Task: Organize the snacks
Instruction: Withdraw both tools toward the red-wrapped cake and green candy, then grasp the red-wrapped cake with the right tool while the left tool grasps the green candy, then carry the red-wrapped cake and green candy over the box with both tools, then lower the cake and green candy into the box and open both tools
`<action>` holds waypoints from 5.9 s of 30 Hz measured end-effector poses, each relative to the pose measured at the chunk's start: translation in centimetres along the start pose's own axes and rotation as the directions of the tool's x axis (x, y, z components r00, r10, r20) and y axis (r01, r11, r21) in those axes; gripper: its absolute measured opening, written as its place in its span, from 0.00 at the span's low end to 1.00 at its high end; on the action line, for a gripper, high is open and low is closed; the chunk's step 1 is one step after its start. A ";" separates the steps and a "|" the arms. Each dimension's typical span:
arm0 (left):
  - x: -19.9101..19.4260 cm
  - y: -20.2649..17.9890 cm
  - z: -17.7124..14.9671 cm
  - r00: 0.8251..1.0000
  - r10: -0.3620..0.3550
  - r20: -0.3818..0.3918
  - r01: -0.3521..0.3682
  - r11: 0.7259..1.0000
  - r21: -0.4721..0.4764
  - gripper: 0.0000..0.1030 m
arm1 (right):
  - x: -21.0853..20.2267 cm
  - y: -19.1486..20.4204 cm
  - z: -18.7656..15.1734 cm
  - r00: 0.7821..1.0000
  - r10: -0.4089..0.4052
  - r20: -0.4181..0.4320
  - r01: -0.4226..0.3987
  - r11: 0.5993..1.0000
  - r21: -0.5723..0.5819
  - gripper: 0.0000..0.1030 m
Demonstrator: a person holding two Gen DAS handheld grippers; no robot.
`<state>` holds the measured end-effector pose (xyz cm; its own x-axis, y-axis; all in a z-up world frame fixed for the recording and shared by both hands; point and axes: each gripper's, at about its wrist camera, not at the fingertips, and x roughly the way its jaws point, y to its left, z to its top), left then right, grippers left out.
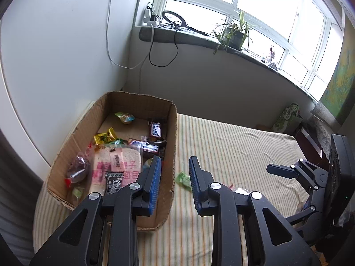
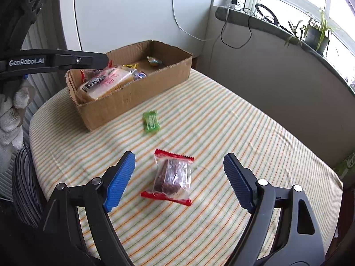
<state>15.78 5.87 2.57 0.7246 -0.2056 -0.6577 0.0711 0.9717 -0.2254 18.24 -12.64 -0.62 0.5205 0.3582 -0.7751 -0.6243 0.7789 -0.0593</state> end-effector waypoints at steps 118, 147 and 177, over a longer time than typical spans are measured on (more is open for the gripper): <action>1.5 2.8 1.2 0.989 0.147 0.034 -0.147 0.989 0.023 0.19 | 2.0 1.0 10.0 0.996 0.041 0.080 -0.048 0.994 0.100 0.39; 5.9 8.8 5.0 0.982 0.186 -0.015 -0.186 0.983 -0.007 0.19 | 11.9 4.2 14.8 0.995 0.100 -0.012 -0.099 0.993 0.070 0.39; 6.8 9.5 5.8 0.981 0.192 -0.016 -0.192 0.981 -0.031 0.49 | 11.4 4.8 15.0 0.998 0.052 0.027 -0.053 0.999 0.011 0.82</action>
<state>25.39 14.36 0.10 0.7137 -0.0170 -0.7003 -0.0908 0.9890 -0.1167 29.87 2.88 -0.31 0.5027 0.4124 -0.7598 -0.6445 0.7645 -0.0115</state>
